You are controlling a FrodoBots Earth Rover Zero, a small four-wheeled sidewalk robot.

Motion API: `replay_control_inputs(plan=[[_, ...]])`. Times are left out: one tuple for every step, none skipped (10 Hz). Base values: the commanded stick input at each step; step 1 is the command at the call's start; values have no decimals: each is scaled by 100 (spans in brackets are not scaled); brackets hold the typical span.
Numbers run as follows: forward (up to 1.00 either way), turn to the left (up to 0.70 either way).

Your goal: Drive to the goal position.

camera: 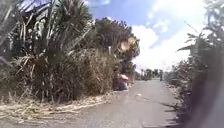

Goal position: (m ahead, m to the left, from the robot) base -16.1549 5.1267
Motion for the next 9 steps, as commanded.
replay_control_inputs(plan=[[30,66],[30,66],[30,66],[30,66],[30,66],[30,66],[30,66],[30,66],[30,67]])
